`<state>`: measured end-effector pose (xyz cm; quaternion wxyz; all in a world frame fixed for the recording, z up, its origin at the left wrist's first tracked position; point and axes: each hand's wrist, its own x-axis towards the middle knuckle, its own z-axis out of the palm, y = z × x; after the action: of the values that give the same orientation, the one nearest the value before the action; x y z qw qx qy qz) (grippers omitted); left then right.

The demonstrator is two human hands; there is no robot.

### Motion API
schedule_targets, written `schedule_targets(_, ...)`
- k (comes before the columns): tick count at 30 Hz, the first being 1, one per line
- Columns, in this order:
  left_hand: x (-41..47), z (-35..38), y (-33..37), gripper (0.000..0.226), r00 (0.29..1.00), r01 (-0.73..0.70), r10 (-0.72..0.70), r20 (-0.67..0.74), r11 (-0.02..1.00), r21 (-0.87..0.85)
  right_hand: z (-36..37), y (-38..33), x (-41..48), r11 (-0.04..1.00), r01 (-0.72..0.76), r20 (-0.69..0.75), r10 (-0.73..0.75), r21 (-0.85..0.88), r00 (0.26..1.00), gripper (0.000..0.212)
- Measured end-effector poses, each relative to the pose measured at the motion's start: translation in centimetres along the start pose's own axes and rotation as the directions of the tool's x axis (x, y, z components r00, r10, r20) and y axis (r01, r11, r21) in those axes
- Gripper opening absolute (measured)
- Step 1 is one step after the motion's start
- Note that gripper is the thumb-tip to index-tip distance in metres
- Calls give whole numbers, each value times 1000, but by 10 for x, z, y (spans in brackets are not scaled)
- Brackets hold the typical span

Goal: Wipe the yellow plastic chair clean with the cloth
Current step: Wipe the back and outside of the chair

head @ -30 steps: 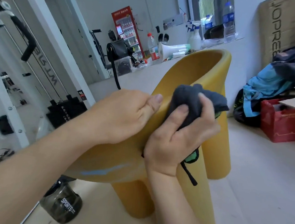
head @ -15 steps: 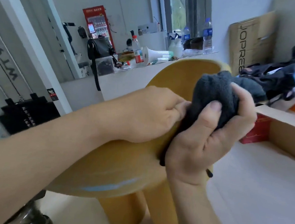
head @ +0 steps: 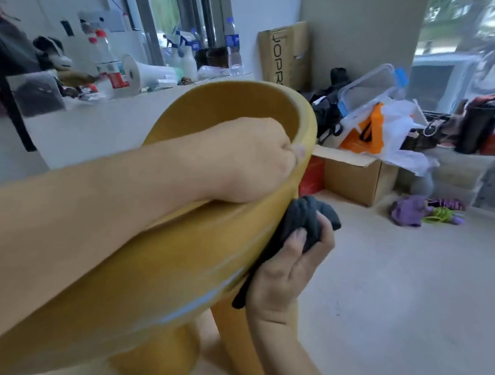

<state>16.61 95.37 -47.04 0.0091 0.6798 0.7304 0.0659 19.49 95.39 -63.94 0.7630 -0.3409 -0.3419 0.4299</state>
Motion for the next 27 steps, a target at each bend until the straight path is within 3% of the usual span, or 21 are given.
schedule_targets(2,-7,-8,1,48,1000,-5,4,-12,999,-48,-1,-10,11,999,-2,61,5,-51,998,25)
schedule_targets(4,-16,-9,4,46,1000,-1,0,-15,996,-87,1,-30,24,998,55,124,-59,30,991,22)
schedule_targets(5,-20,-9,5,43,1000,17,-19,-17,994,-104,5,-43,28,981,183,139,-190,61,972,22)
schedule_targets(7,-34,-11,6,36,997,67,-72,-39,991,-118,6,-52,28,864,488,156,-502,122,851,24)
schedule_targets(8,-43,-11,4,39,993,107,-112,-41,988,-108,3,-38,25,822,559,195,-570,111,798,26)
schedule_targets(9,-56,-9,2,47,987,152,-156,-45,986,-68,-3,-17,22,829,557,229,-554,61,800,29)
schedule_targets(10,-69,-6,2,55,976,209,-210,-54,978,-23,-10,6,20,876,482,246,-467,-2,849,31)
schedule_targets(12,-92,3,10,61,952,291,-277,-130,951,102,-22,36,20,966,221,196,-193,-134,961,34)
schedule_targets(14,-101,10,17,61,930,334,-281,-238,917,219,-22,27,18,984,-7,123,29,-176,992,37)
schedule_targets(15,-101,11,19,60,919,350,-281,-276,903,248,-17,8,15,990,-49,136,67,-131,988,37)
schedule_targets(17,-100,12,22,54,904,371,-286,-317,894,251,-7,-37,9,995,93,216,-99,40,971,31)
schedule_targets(19,-99,12,28,41,889,393,-293,-352,883,258,-4,-67,3,909,383,274,-414,163,868,24)
schedule_targets(21,-101,12,34,39,889,402,-301,-345,873,275,-7,-60,7,829,517,312,-559,213,768,24)
schedule_targets(22,-101,11,37,41,891,412,-314,-330,862,294,-9,-44,14,837,505,319,-547,211,774,25)
schedule_targets(24,-101,10,46,54,885,440,-349,-309,843,308,-16,-12,34,936,333,304,-351,110,886,27)
schedule_targets(26,-99,14,56,58,878,457,-363,-311,829,322,-23,5,62,999,-28,291,34,-25,956,28)
schedule_targets(27,-97,16,62,57,878,458,-359,-317,824,335,-23,8,69,974,-205,301,224,-92,927,27)
